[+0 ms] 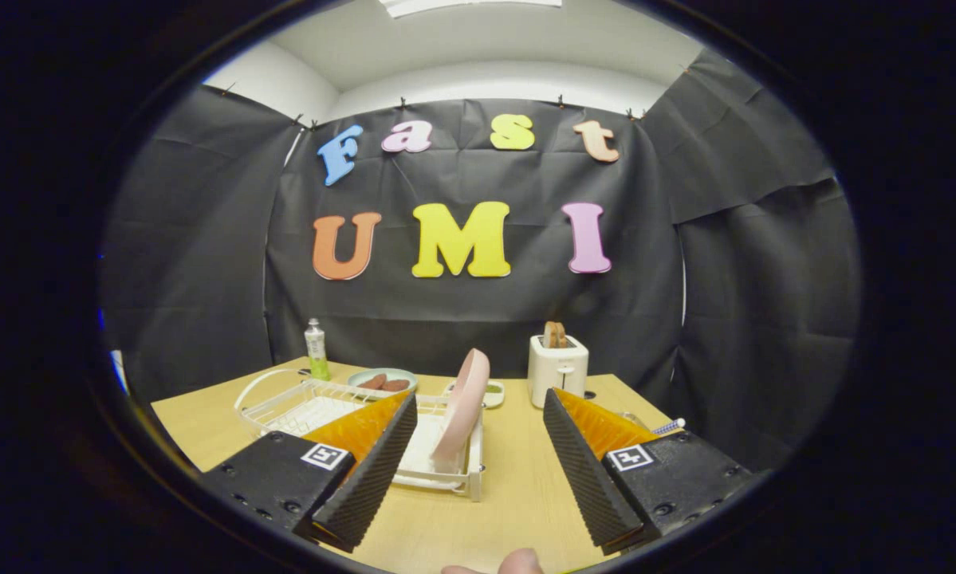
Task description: Take the plate from the dish rack, then take the spoon from the basket and place it into the plate.
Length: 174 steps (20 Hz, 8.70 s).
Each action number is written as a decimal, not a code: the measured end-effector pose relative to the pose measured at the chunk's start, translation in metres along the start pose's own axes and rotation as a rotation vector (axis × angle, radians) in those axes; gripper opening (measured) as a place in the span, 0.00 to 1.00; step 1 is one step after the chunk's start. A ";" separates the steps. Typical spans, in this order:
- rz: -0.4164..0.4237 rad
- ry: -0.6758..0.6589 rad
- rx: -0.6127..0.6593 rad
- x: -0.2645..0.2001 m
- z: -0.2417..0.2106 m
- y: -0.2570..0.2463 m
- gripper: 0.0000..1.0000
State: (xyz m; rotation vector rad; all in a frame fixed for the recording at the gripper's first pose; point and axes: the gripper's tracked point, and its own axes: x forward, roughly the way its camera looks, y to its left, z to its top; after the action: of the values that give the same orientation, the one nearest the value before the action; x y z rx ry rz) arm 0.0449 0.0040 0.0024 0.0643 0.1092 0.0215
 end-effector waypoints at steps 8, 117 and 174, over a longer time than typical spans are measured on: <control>0.065 0.191 -0.096 0.065 0.040 -0.002 1.00; -0.134 0.224 0.060 -0.051 -0.087 -0.175 1.00; 0.424 0.039 -0.202 -0.045 -0.001 0.061 0.13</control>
State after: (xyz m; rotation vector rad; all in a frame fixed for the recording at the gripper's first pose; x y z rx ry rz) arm -0.0013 0.0634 0.0105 -0.1156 0.1301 0.4569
